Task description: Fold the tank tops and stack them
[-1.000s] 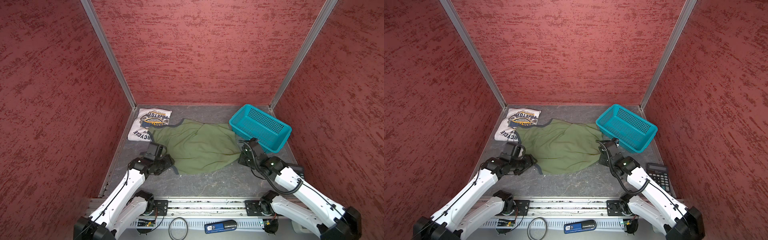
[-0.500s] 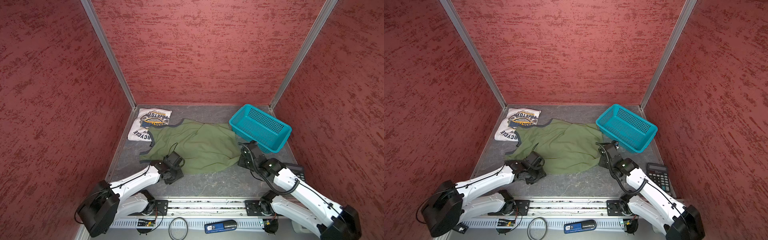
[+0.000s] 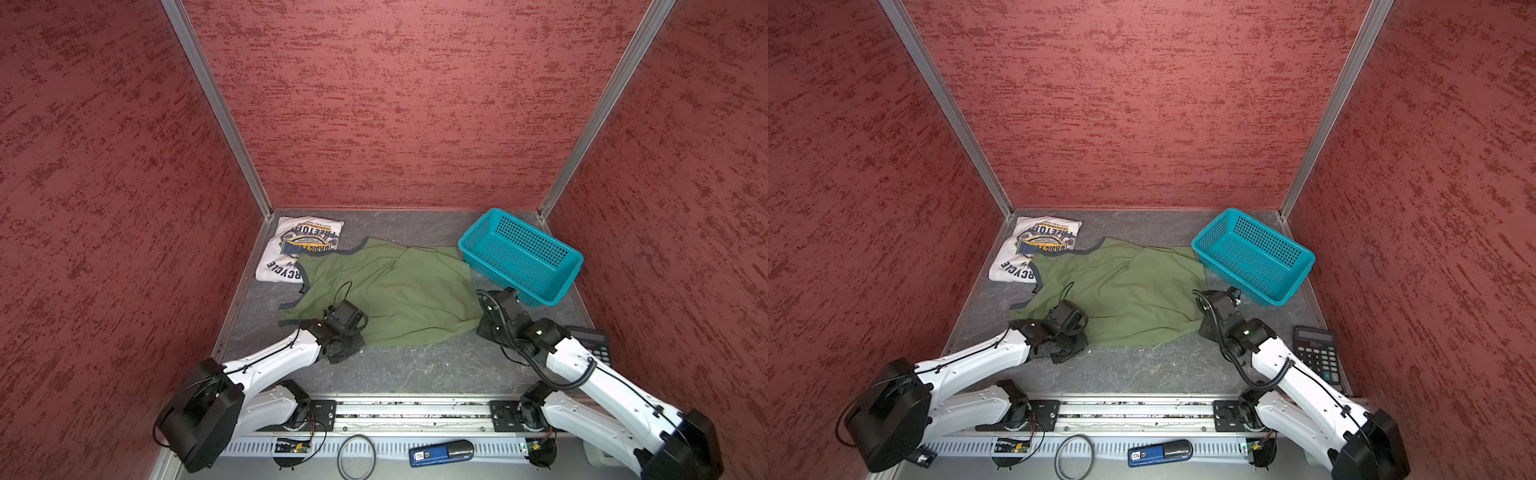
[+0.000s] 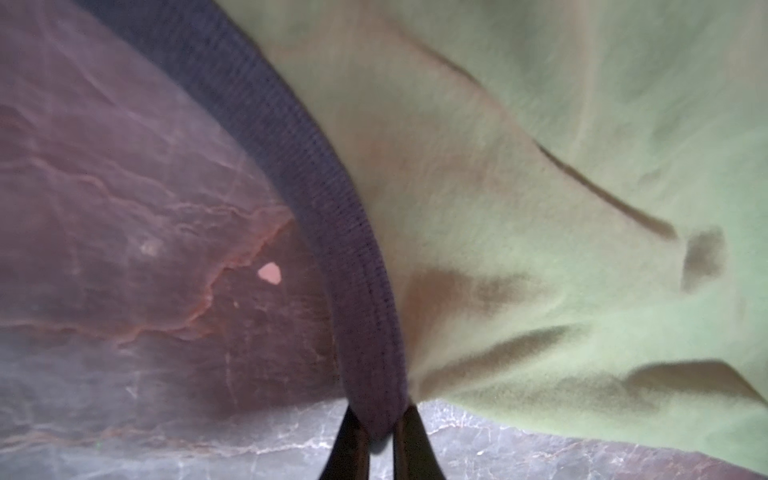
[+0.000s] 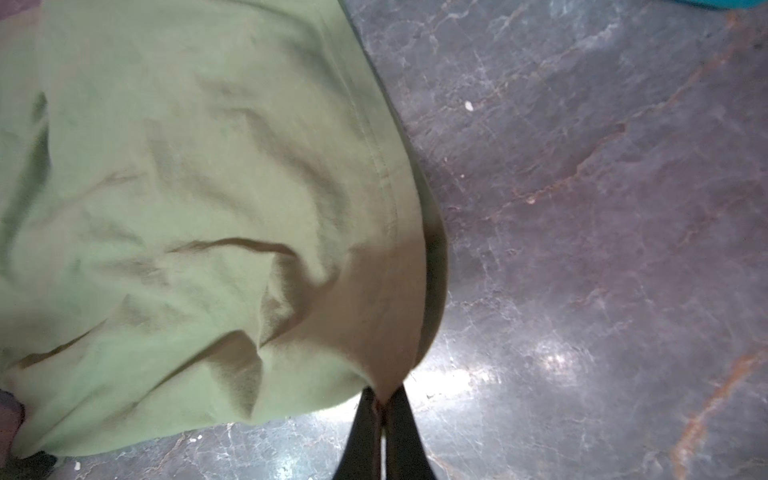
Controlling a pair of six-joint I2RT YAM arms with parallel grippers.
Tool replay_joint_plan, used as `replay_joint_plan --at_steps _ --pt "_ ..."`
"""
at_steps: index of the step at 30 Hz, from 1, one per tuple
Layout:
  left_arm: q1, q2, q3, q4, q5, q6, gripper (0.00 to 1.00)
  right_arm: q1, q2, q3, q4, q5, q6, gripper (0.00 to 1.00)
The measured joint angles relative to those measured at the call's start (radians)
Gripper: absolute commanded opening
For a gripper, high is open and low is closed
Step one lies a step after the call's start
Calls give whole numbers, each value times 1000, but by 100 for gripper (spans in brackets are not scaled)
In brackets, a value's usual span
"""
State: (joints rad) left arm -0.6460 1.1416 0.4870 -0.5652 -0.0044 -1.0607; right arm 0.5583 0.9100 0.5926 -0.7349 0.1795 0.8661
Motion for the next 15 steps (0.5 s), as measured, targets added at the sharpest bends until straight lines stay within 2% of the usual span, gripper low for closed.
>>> replay_joint_plan --at_steps 2,6,11,15 --pt "2 -17 0 -5 -2 4 0 0 0 -6 -11 0 9 0" --pt "1 -77 3 -43 -8 15 0 0 -8 1 -34 6 16 0" --pt "-40 -256 43 -190 -50 14 0 0 -57 49 -100 8 44 0" --pt "-50 -372 61 -286 -29 14 0 0 -124 56 -121 -37 95 0"
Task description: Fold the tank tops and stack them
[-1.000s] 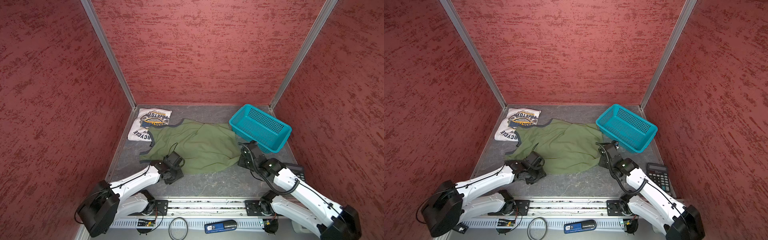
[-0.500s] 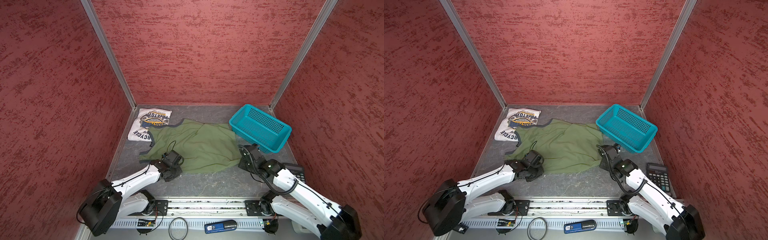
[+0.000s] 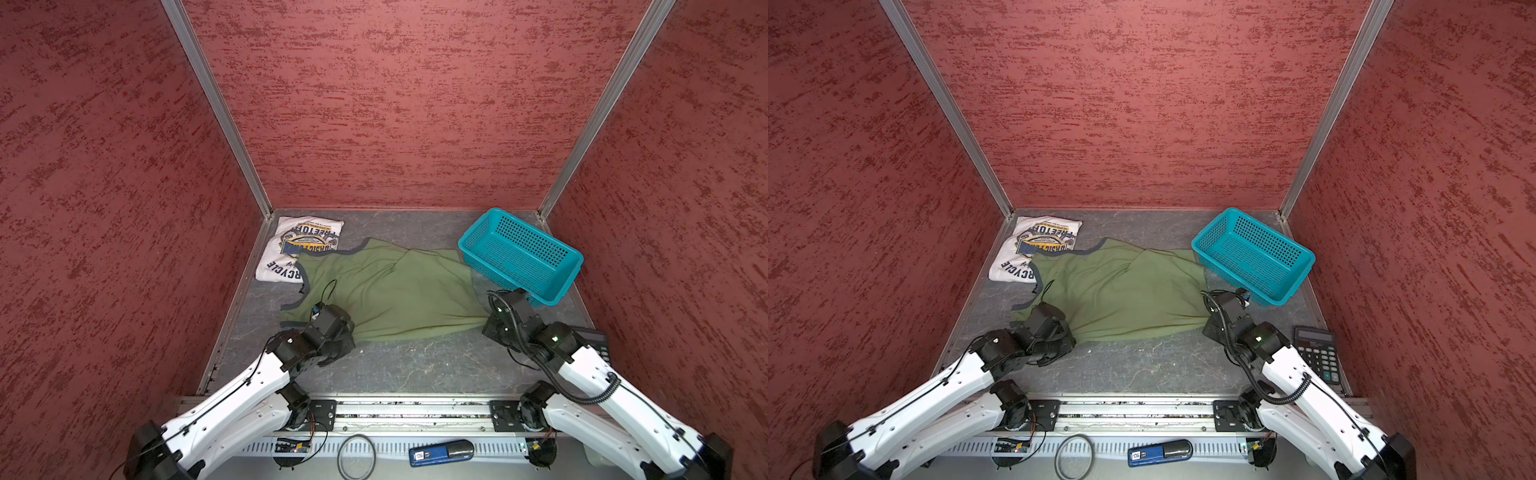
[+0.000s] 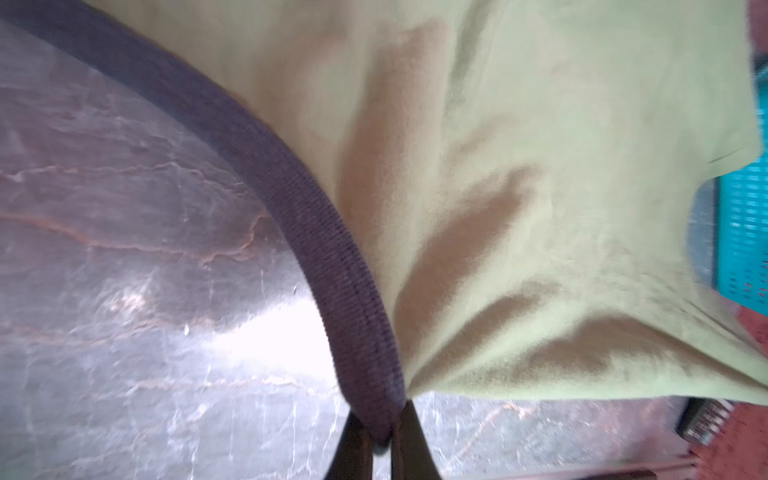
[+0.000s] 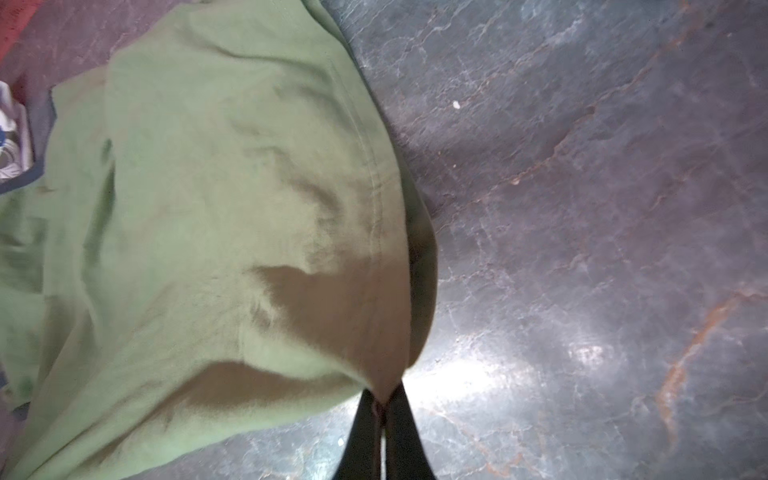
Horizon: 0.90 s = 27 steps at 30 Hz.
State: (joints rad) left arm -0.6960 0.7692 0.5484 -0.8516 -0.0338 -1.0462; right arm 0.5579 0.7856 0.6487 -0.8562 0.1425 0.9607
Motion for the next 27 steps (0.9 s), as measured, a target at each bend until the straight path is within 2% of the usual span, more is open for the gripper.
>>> replay_joint_plan --at_steps 2,3,5,6,7,9,10,12,18,22,27 --pt "-2 1 -25 -16 32 0 0 0 -17 -28 0 -36 26 0" --pt "-6 12 -49 -17 54 -2 5 0 -26 -56 0 -59 41 0" --pt "-20 38 -98 -16 89 -8 23 0 -34 -115 2 -101 63 0" --pt "-27 56 -121 -18 106 -8 38 0 -39 -145 0 -119 71 11" --pt "-31 64 -132 -26 116 -11 48 0 -37 -168 -7 -129 80 28" --pt "-31 68 -124 -45 119 -4 59 0 -40 -173 -33 -131 80 52" --pt "-22 70 -102 -55 117 8 64 0 -42 -160 -39 -128 76 60" --pt "12 80 -36 -60 111 35 72 0 -37 -106 -55 -105 56 68" --pt "179 248 228 31 113 178 81 0 78 96 4 -11 -69 68" --pt "228 461 366 137 134 261 82 -10 261 196 94 12 -185 66" --pt "273 680 430 251 168 319 82 -76 535 325 219 -4 -319 63"
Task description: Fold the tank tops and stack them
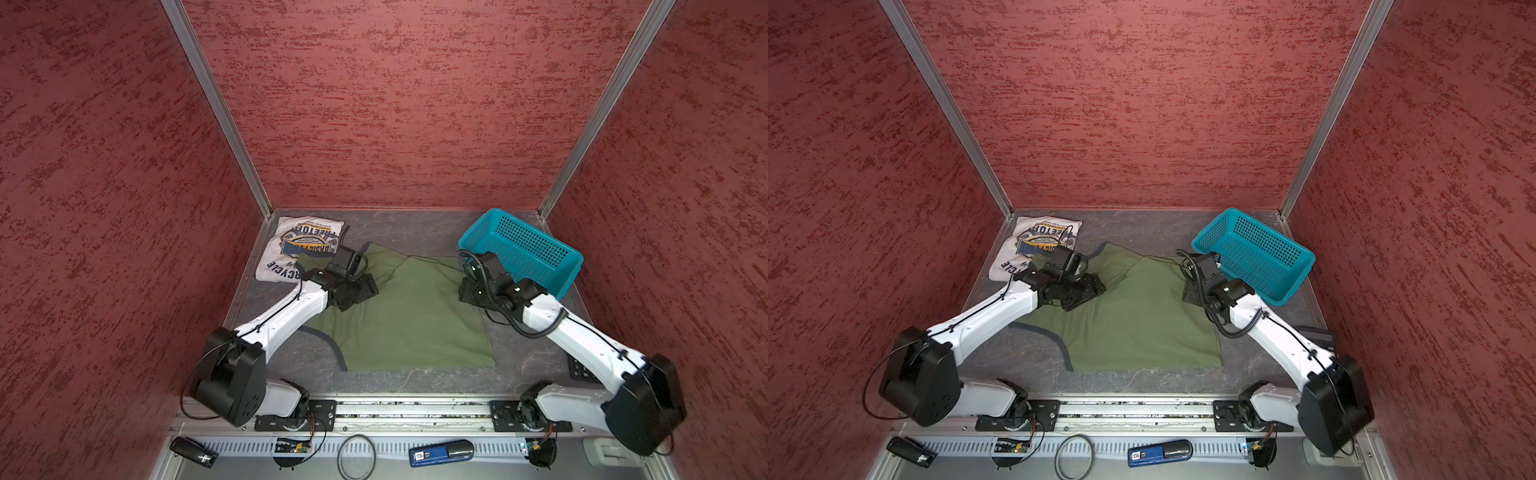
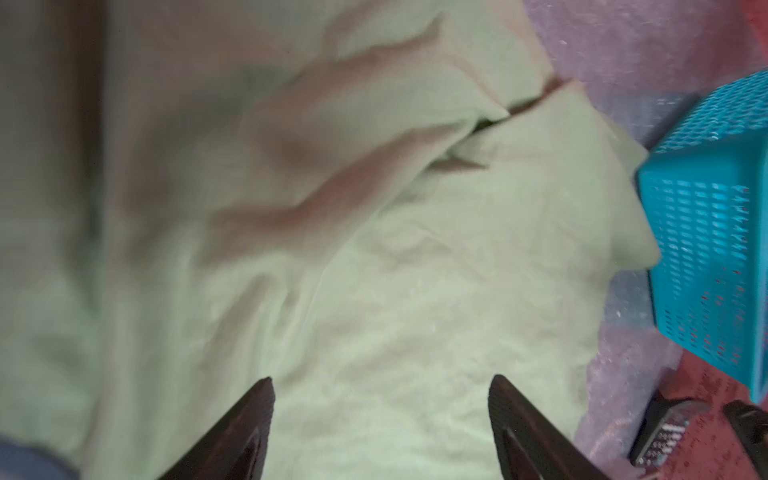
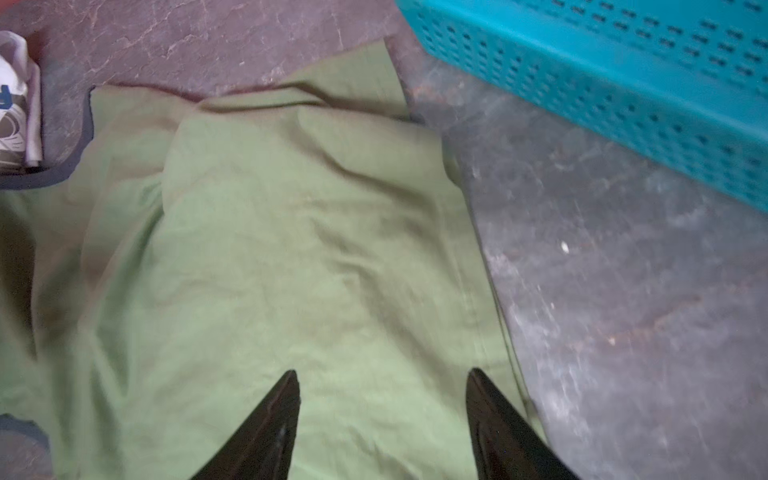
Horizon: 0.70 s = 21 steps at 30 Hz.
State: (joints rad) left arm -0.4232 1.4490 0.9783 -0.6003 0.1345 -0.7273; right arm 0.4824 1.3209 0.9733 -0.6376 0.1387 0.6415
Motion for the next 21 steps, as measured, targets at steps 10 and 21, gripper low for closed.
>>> replay_joint_plan --at_steps 10,21 --pt "80 119 -61 121 33 18 82 -148 455 318 99 -47 -185 61" --pt "153 82 -204 240 59 18 84 -295 808 708 70 -35 -240 60"
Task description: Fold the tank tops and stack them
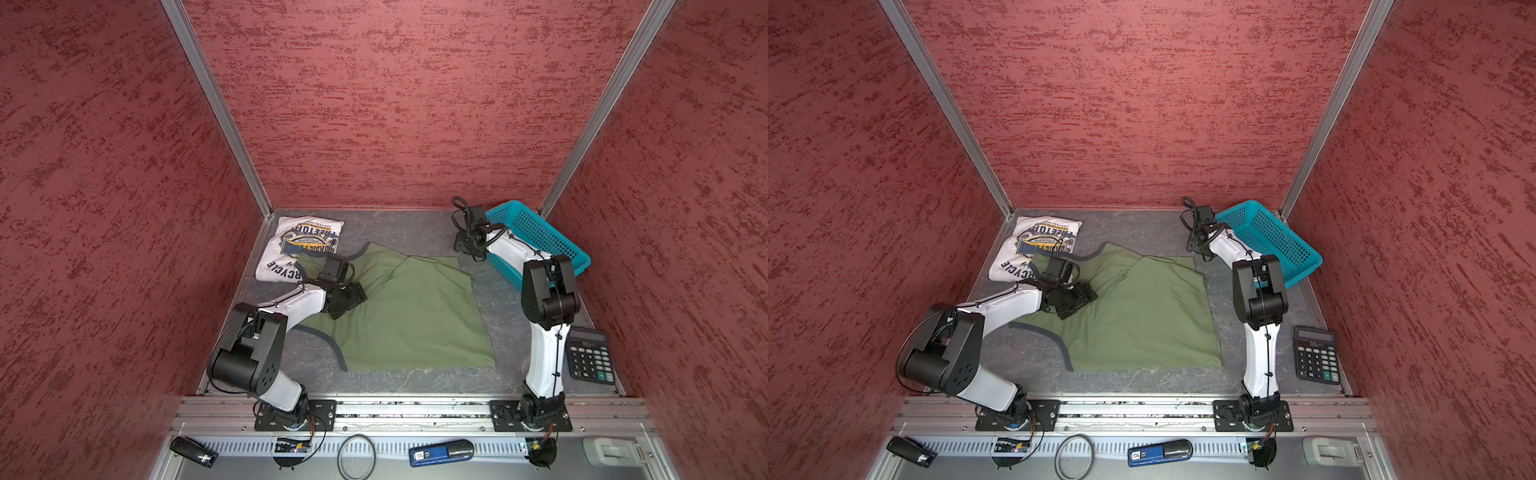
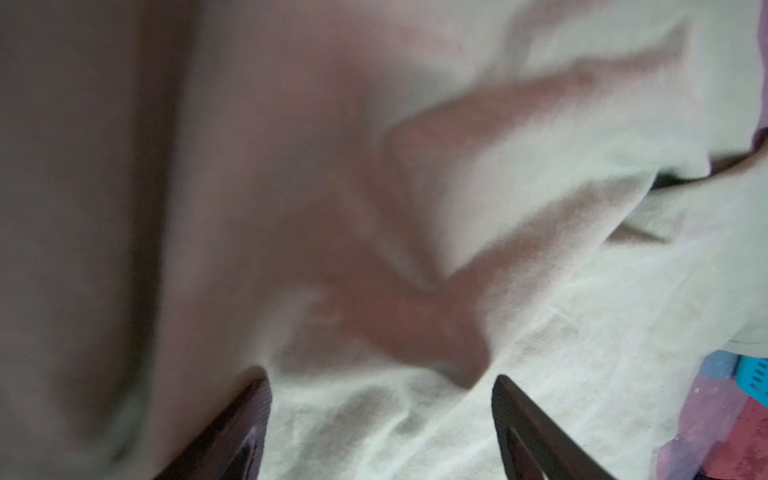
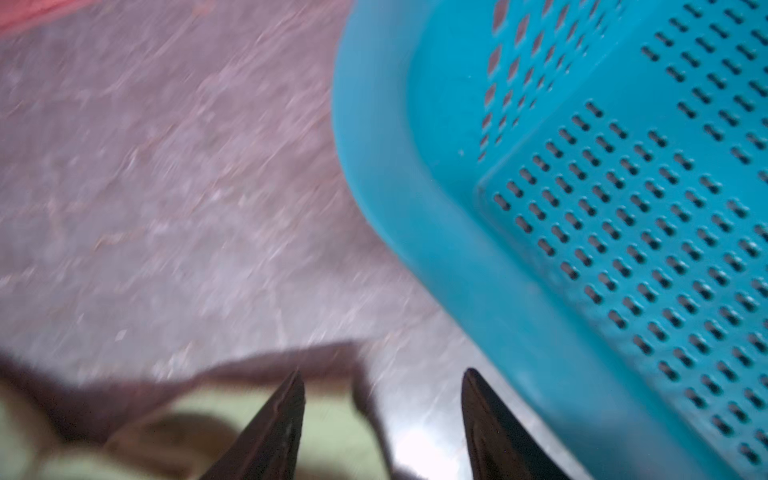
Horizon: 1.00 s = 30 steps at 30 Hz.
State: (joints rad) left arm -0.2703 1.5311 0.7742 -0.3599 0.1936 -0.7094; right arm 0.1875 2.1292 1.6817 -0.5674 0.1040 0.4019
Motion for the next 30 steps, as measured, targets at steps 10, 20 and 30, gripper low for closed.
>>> replay_joint_plan --at_steps 10,20,30 --pt "42 -49 -56 41 11 0 85 15 12 3 9 -75 -14 58" --pt "52 -52 -62 47 10 0 86 58 -48 -214 69 -153 13 40" --pt "52 -85 -113 106 10 0 86 50 -1 -97 60 -109 -22 7"
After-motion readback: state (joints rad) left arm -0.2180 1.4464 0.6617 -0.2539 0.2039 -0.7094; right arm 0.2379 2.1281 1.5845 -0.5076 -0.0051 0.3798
